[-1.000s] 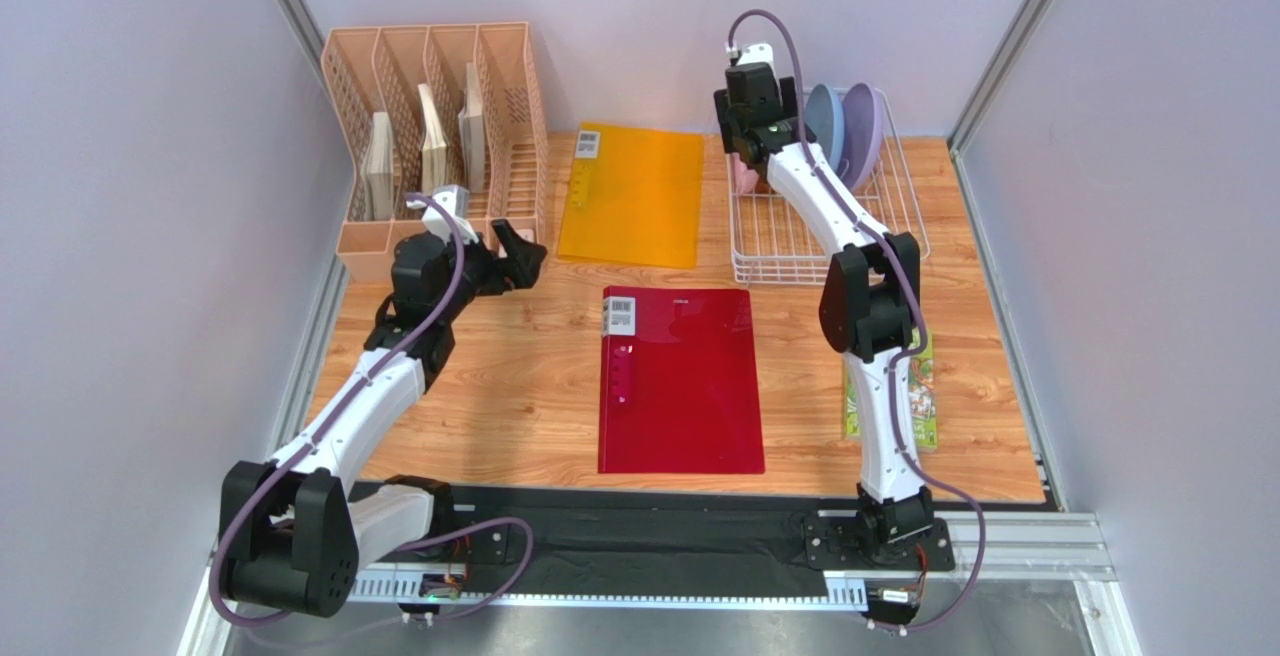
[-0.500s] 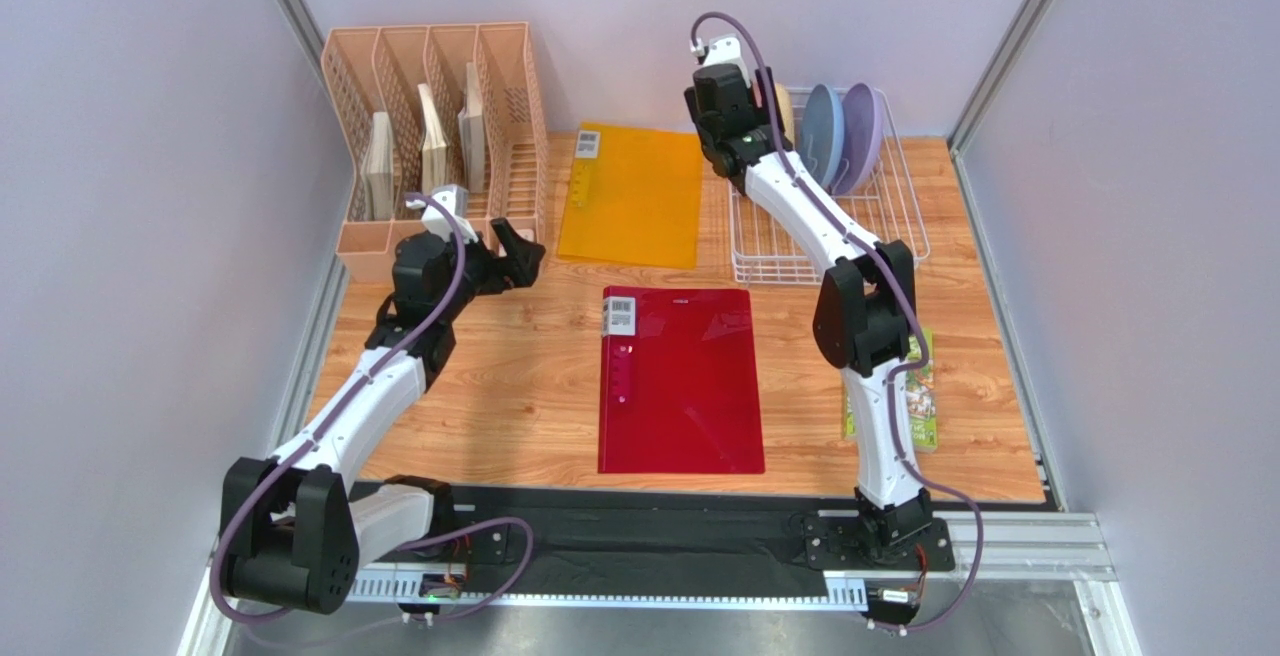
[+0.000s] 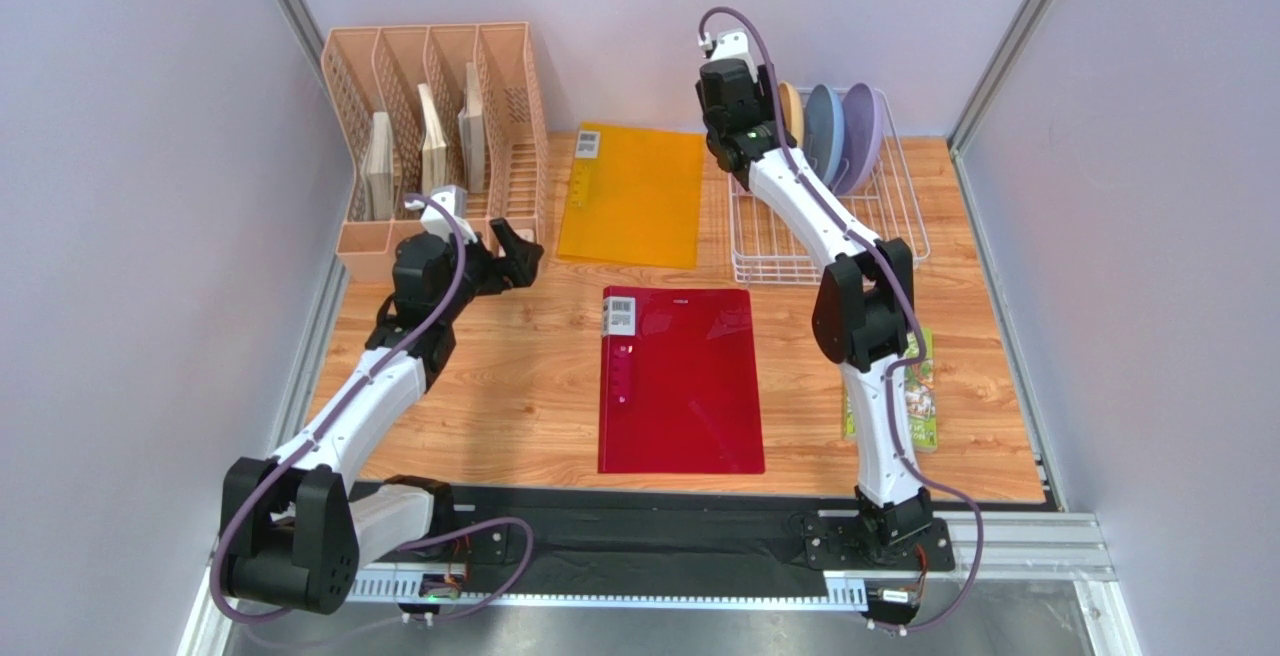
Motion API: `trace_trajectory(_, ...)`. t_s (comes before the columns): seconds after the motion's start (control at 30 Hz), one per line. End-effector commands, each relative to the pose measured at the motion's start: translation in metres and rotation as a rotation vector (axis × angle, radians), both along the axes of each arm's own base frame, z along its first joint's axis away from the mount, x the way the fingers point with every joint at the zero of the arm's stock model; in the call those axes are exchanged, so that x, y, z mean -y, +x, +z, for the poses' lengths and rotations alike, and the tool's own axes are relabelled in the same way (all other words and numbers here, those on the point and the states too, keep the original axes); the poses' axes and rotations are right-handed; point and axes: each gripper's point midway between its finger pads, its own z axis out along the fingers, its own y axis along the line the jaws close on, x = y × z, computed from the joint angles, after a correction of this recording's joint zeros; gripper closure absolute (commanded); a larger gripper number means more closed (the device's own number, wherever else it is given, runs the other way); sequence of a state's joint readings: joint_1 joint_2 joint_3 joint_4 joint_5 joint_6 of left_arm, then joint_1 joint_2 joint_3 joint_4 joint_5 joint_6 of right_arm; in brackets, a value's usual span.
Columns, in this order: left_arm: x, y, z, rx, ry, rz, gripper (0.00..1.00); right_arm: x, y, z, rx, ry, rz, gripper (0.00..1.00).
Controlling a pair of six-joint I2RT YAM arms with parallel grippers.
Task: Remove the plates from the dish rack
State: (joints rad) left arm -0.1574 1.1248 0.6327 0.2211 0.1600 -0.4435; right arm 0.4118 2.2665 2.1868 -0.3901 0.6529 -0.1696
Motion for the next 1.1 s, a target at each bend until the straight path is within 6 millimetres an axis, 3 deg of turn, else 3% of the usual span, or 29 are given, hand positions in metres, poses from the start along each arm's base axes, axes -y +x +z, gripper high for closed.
trace_trajectory(0.0, -0.001, 0.003, 0.007, 0.036, 0.011, 0.005, 0.0, 0.005, 0.014, -0.001, 0.03, 0.022, -0.023, 0.32)
trace_trajectory(0.23, -0.002, 0.003, 0.003, 0.028, 0.012, 0.01, 0.0, 0.014, 0.02, -0.022, 0.003, 0.012, -0.054, 0.39)
trace_trajectory(0.33, -0.002, 0.004, 0.002, 0.026, 0.016, 0.012, 0.0, 0.019, 0.02, -0.03, -0.015, 0.008, -0.064, 0.55)
trace_trajectory(0.47, -0.002, 0.005, 0.001, 0.023, 0.017, 0.015, 0.0, 0.015, 0.02, -0.031, -0.018, 0.02, -0.045, 0.94)
trace_trajectory(0.5, -0.002, 0.005, 0.001, 0.025, 0.017, 0.015, 0.0, 0.015, 0.019, -0.027, -0.011, 0.021, -0.048, 1.0)
trace_trajectory(0.7, -0.002, 0.008, -0.003, 0.01, 0.017, 0.019, 0.0, 0.021, 0.011, 0.003, 0.066, -0.026, -0.095, 1.0)
trace_trajectory(0.77, -0.003, 0.009, -0.006, 0.003, 0.019, 0.026, 0.0, 0.023, 0.005, 0.031, 0.134, -0.03, -0.118, 1.0)
trace_trajectory(0.8, -0.004, 0.01, -0.006, 0.004, 0.02, 0.029, 0.0, 0.021, 0.0, 0.029, 0.134, -0.046, -0.123, 1.0)
trace_trajectory(0.87, -0.006, 0.011, -0.01, -0.004, 0.024, 0.039, 0.0, 0.028, -0.01, 0.057, 0.206, -0.067, -0.17, 1.0)
trace_trajectory(1.07, -0.007, 0.013, -0.01, -0.023, 0.046, 0.04, 0.0, 0.034, -0.04, 0.096, 0.292, -0.06, -0.224, 1.0)
